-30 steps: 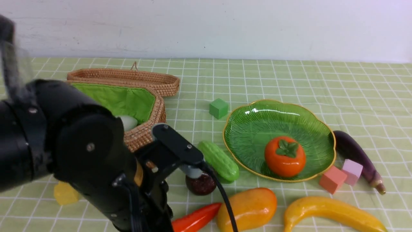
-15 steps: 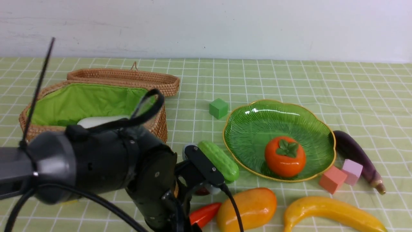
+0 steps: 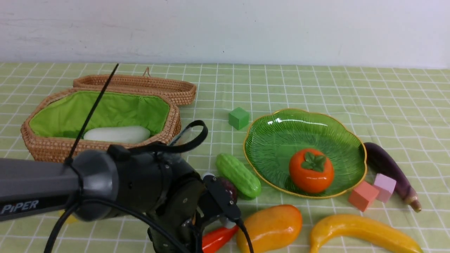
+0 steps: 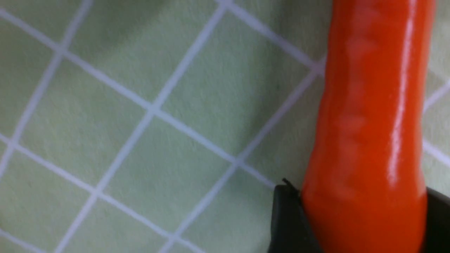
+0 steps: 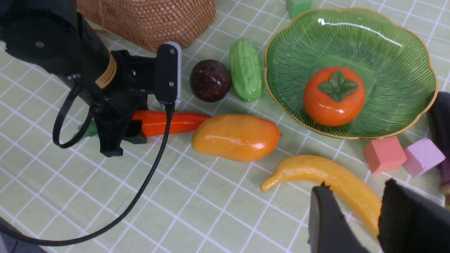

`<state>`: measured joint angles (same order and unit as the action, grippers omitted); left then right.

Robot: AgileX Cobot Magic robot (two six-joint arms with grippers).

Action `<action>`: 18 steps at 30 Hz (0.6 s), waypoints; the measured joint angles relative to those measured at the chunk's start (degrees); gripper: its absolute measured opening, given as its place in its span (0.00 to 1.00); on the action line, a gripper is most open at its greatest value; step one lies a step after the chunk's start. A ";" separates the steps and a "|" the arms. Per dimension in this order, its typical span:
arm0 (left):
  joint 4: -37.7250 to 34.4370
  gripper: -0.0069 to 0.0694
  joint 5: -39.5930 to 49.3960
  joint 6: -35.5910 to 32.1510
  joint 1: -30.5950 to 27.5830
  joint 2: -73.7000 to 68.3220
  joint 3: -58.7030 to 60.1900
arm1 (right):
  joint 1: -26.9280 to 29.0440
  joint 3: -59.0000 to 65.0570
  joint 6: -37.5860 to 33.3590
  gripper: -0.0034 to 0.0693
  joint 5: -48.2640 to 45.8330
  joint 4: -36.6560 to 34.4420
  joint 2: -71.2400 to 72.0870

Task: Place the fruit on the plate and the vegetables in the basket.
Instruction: Use the left arm to grab a carrot and put it into the left basket

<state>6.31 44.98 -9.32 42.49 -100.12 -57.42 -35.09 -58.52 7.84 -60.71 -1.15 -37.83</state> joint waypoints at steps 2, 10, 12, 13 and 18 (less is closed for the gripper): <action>0.00 0.61 2.75 0.00 0.00 0.15 -0.90 | 0.00 0.00 0.00 0.37 0.00 -0.37 0.00; 0.13 0.61 13.18 0.03 0.00 8.62 -4.14 | 0.00 0.00 -2.65 0.37 1.32 -7.06 0.00; 0.84 0.61 15.47 0.32 0.00 12.54 -4.20 | 0.00 0.00 -5.44 0.37 3.46 -9.97 -0.39; 1.58 0.61 16.27 0.81 0.00 14.61 -4.20 | 0.00 0.00 -7.34 0.37 5.02 -11.77 -0.70; 12.89 0.61 16.14 6.18 -0.35 24.08 -4.20 | 0.00 0.00 -18.39 0.37 12.99 -22.27 -3.32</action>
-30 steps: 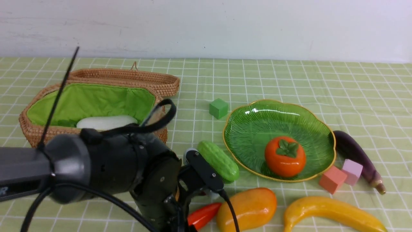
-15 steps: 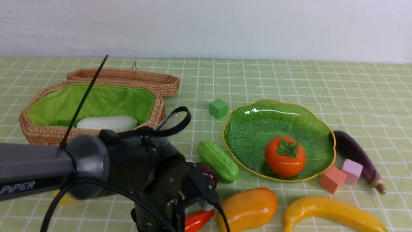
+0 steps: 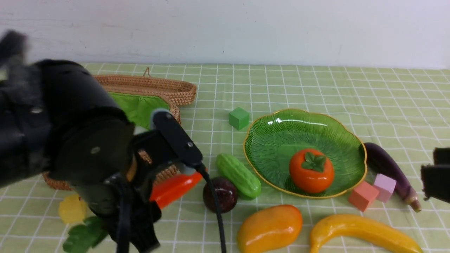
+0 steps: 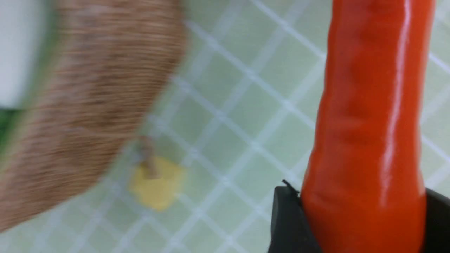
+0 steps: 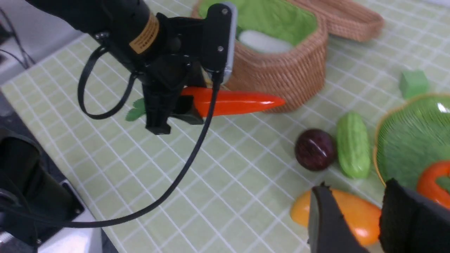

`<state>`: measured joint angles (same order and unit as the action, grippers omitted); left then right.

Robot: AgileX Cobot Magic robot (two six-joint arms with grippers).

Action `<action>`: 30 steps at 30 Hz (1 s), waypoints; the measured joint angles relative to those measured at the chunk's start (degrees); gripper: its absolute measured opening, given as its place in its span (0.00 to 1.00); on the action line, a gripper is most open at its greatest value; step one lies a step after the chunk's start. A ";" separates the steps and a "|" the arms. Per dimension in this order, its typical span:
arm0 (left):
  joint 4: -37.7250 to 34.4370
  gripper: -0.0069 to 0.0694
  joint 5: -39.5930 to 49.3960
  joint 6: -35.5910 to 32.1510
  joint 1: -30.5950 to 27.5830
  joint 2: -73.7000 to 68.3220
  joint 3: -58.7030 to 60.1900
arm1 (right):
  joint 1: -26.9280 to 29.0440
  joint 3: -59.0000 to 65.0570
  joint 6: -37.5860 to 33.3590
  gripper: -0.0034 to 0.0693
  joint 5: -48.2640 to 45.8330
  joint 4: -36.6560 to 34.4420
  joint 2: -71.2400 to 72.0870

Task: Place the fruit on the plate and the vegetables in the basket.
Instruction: Use the left arm to grab a carrot and put it into the left basket

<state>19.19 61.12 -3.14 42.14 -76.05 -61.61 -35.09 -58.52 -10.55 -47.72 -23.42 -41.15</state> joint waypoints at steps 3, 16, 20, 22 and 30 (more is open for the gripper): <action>7.40 0.61 -4.23 1.80 -3.44 2.26 -0.11 | 0.00 0.00 -6.12 0.37 2.74 -5.69 -2.19; 12.57 0.61 -29.71 -1.67 -24.69 -8.25 -4.94 | 0.00 0.04 -15.69 0.37 4.82 -10.50 -5.60; 13.66 0.61 -28.04 -2.06 -25.67 -13.09 -8.10 | 0.00 0.04 -15.74 0.37 4.82 -10.07 -5.60; 14.33 0.61 -28.12 -2.08 -25.67 -14.27 -8.35 | 0.00 0.04 -15.74 0.37 4.82 -10.00 -5.60; 21.72 0.61 -29.20 -2.13 -25.67 -15.05 -8.61 | 0.00 0.04 -15.74 0.38 4.82 -9.23 -5.60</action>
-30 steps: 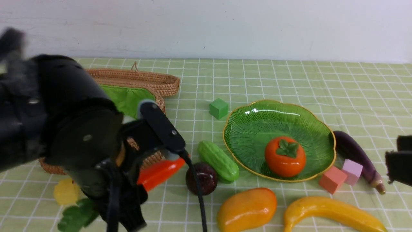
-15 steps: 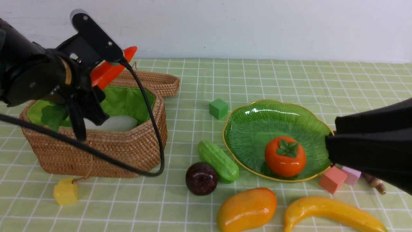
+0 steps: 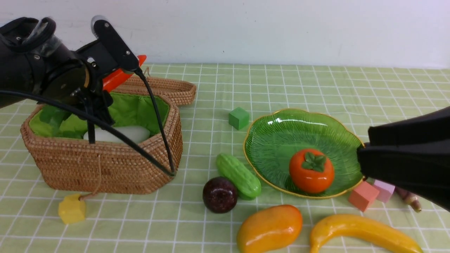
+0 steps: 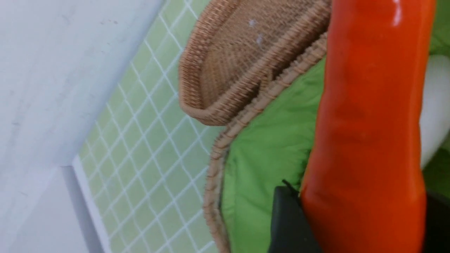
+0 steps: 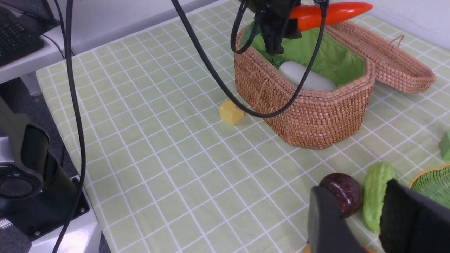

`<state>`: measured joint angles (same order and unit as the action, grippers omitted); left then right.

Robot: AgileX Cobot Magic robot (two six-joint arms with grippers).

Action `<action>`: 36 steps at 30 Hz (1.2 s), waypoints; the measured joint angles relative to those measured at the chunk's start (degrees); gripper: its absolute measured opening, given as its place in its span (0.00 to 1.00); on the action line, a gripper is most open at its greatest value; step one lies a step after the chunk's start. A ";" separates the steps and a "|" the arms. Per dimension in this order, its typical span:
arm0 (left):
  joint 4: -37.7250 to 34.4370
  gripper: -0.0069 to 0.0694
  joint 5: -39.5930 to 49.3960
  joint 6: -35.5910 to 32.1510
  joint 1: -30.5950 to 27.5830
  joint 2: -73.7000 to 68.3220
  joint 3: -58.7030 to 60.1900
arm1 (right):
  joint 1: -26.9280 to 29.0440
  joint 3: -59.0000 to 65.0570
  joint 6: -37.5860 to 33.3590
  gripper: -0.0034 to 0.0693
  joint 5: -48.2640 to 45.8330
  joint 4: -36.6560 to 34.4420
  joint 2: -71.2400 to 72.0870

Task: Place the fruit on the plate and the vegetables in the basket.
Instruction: Use the left arm to grab a carrot and put it into the left basket, then grab a mangosteen with your left arm and put it on the plate on the right

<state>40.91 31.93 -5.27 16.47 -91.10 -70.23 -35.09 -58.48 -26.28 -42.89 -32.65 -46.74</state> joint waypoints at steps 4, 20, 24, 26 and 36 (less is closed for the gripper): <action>1.39 0.61 -0.58 0.00 0.00 0.00 -0.07 | 0.00 0.00 0.00 0.38 0.00 0.00 0.00; 0.62 0.77 -0.58 0.83 0.00 0.00 -0.07 | 0.00 0.00 0.00 0.38 0.00 0.05 0.00; -0.23 0.82 -0.52 2.87 0.00 0.36 -0.07 | 0.00 0.00 0.00 0.38 -0.05 0.05 0.00; -0.82 0.82 -0.52 3.25 0.00 1.10 -0.07 | 0.00 0.00 0.00 0.38 -0.05 0.05 0.00; -22.45 0.35 3.11 12.93 0.00 12.34 -0.07 | 0.00 -0.68 3.96 0.37 -2.44 2.07 0.00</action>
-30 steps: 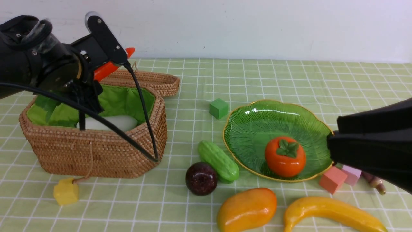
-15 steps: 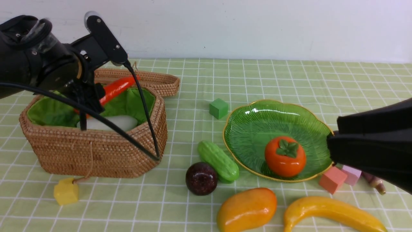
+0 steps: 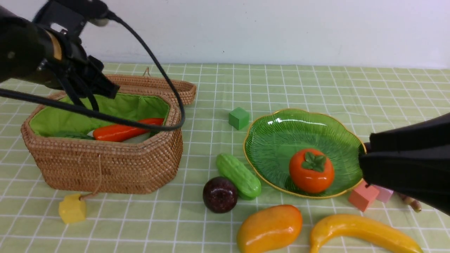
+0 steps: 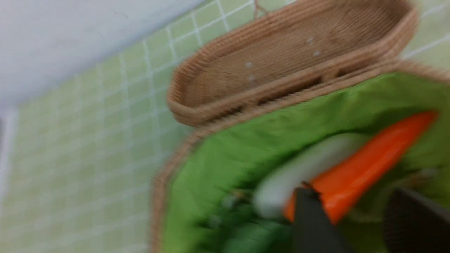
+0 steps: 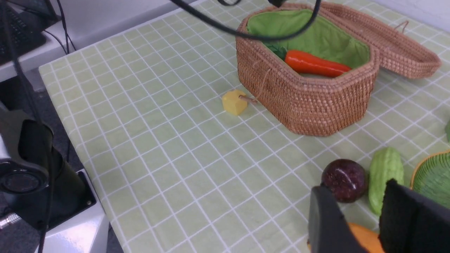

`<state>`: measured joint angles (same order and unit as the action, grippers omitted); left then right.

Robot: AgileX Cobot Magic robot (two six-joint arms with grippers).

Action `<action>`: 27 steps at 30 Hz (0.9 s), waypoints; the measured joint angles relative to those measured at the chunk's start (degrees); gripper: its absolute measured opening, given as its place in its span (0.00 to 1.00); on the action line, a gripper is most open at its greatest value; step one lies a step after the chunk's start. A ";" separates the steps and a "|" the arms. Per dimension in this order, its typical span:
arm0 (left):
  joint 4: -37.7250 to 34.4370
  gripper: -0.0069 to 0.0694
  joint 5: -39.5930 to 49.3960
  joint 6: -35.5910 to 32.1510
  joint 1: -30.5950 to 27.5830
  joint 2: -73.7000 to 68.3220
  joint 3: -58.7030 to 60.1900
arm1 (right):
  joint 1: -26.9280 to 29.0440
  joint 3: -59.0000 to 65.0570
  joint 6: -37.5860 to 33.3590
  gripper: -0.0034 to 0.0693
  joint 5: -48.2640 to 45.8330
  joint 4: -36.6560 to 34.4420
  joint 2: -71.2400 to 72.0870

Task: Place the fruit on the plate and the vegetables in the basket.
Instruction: Grab a mangosteen with your left arm and put it on the plate on the right

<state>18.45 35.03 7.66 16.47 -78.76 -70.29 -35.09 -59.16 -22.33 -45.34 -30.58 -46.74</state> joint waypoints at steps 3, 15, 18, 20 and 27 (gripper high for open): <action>-11.18 0.11 4.56 -1.60 0.43 2.84 0.00 | 0.00 -1.36 4.51 0.36 -2.25 4.23 0.06; -24.36 0.07 14.12 -11.75 22.17 0.54 4.21 | 0.00 -4.74 18.29 0.36 -16.31 21.02 2.77; -23.28 0.07 14.13 -11.29 26.40 -2.43 4.21 | 0.00 -4.80 19.45 0.36 -19.59 22.49 3.29; -22.05 0.07 14.13 -10.95 28.55 -5.32 3.51 | 0.00 -4.85 19.68 0.36 -21.07 23.27 3.40; -16.62 0.13 13.64 -6.84 27.72 -16.34 -4.01 | 0.00 -4.85 19.71 0.36 -21.88 23.90 3.57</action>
<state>1.83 48.67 0.81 44.18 -95.10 -74.31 -35.09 -64.00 -2.62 -67.22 -6.68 -43.17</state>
